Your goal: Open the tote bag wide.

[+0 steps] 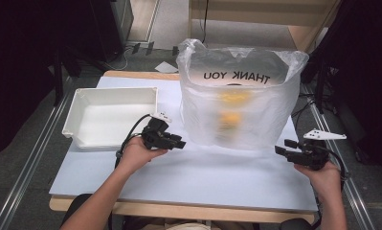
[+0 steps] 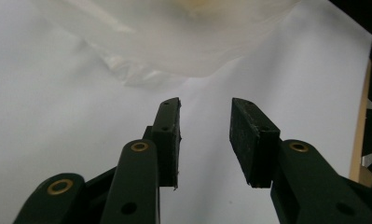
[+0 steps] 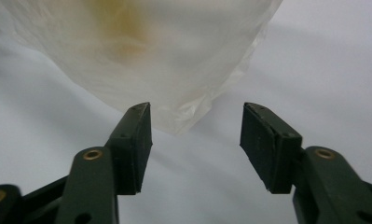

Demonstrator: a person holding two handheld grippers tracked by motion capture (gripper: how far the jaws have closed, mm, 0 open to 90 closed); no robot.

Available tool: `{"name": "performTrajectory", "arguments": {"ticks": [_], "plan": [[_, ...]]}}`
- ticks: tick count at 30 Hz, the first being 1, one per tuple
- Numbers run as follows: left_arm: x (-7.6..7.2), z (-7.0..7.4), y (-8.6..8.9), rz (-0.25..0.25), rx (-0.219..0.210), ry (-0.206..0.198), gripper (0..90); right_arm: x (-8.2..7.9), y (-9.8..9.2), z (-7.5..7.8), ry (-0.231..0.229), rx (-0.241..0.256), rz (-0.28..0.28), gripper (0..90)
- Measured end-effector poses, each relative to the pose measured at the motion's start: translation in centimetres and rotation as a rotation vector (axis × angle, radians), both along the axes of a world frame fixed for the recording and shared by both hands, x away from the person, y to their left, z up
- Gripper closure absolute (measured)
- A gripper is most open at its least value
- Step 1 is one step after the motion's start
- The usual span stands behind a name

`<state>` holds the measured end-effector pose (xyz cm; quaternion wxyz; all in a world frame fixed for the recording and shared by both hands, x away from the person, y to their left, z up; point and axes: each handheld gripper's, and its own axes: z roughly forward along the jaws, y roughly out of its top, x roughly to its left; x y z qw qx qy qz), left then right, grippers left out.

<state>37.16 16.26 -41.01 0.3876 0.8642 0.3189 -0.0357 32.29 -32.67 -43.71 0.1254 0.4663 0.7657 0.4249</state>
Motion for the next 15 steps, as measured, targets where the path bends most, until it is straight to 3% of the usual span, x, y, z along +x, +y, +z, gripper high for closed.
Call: {"name": "performTrajectory", "arguments": {"ticks": [1, 3, 6, 10, 15], "plan": [[0.0, 0.0, 0.0, 0.000, 0.000, 0.000, 66.7, 0.0, 0.0, 0.0, 0.000, 0.000, 0.000, 45.5], [0.0, 1.1, 0.1, -0.024, 0.001, -0.016, 69.2, 0.7, -1.1, 0.9, 0.028, 0.046, 0.037, 48.6], [0.1, 1.9, 0.1, -0.033, 0.000, -0.027, 71.9, 1.1, -1.9, 1.5, 0.034, 0.059, 0.048, 52.9], [0.5, 3.4, 0.6, -0.050, -0.041, -0.036, 76.3, 2.0, -3.3, 3.2, -0.002, 0.070, 0.081, 61.3], [1.0, 5.4, 1.0, -0.053, -0.054, -0.059, 77.1, 3.1, -4.3, 4.8, -0.002, 0.085, 0.071, 69.2]]}}
